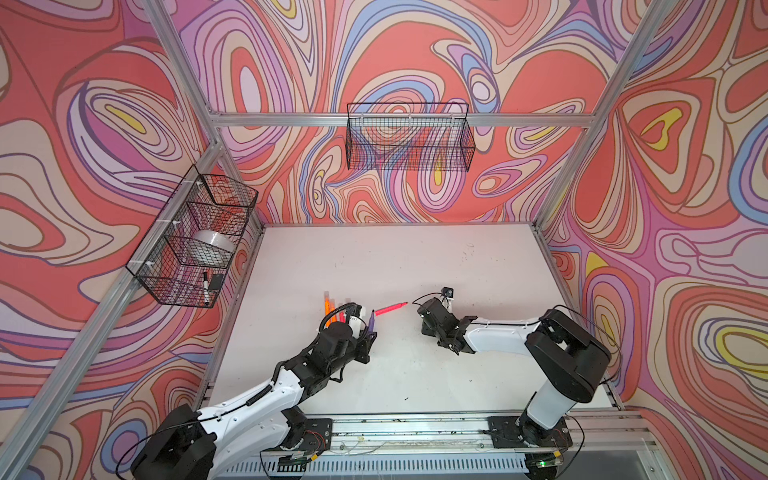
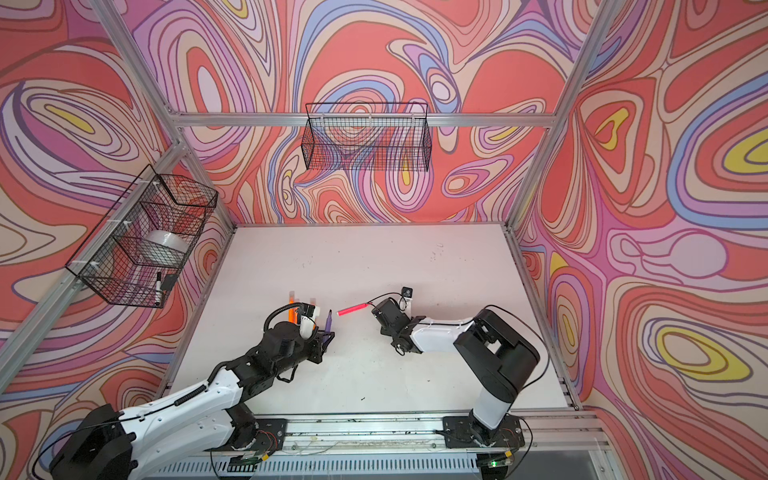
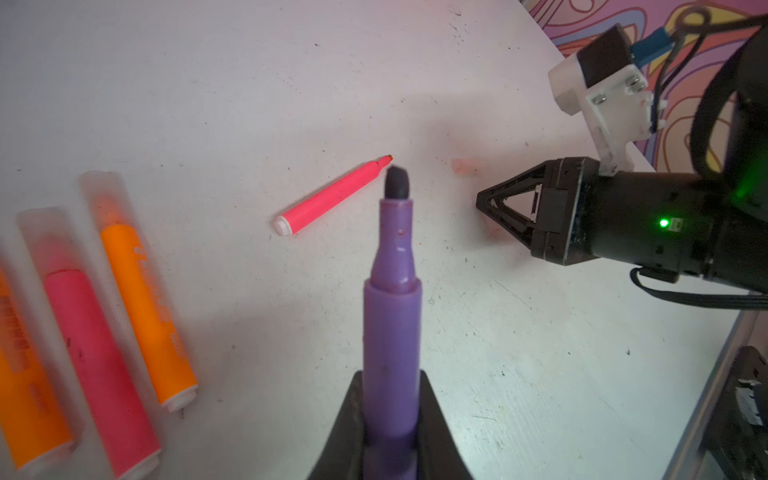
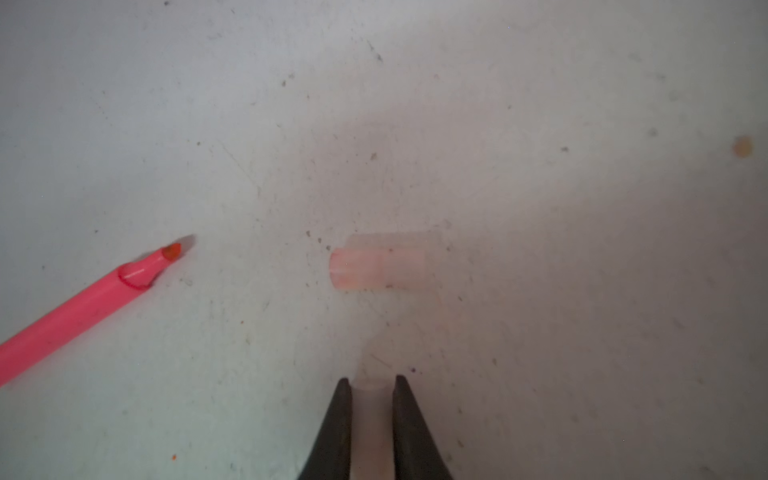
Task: Insert the pens into the pen caps
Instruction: 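Lower the right gripper over one translucent pink cap and grasp it, then lift the pink cap and carry it above the purple marker's tip with the right gripper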
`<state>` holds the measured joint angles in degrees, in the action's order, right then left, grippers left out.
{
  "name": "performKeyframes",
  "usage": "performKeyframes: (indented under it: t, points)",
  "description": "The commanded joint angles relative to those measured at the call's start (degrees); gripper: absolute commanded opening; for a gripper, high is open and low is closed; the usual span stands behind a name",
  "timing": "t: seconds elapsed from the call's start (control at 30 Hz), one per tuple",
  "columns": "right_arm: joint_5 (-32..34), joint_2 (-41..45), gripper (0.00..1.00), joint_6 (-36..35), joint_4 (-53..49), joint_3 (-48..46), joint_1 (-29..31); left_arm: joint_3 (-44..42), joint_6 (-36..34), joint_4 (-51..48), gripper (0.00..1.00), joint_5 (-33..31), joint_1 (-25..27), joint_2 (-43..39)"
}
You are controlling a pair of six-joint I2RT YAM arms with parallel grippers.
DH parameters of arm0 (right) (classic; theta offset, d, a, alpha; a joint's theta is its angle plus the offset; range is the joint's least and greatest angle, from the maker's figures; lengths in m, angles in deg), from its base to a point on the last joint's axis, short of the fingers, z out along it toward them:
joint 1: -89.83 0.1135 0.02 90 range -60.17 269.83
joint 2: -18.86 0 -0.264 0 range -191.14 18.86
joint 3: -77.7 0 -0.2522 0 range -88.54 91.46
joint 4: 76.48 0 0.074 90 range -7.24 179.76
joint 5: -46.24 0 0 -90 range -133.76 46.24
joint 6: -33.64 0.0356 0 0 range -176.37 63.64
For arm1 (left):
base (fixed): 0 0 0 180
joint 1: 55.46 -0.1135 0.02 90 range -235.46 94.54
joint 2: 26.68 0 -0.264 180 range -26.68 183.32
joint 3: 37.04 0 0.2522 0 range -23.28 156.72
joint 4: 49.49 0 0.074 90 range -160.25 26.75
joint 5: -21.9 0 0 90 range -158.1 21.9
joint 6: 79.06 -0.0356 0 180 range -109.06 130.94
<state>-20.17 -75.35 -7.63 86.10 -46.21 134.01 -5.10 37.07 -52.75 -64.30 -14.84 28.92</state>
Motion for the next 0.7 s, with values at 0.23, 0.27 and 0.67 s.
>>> performKeyframes:
  t: [0.23,0.27,0.67]
  points:
    - [-6.47,21.32,0.07,-1.7,11.94,-10.63,0.02,5.05,-3.29,3.36,0.0,3.0,8.94,5.66]
    - [-7.26,22.89,0.06,-1.79,13.44,-11.66,-0.04,5.32,-2.92,4.19,0.0,3.18,9.77,6.4]
    - [-15.32,29.74,0.04,0.83,36.84,-21.74,1.23,4.55,8.05,31.47,0.0,8.33,14.25,22.74]
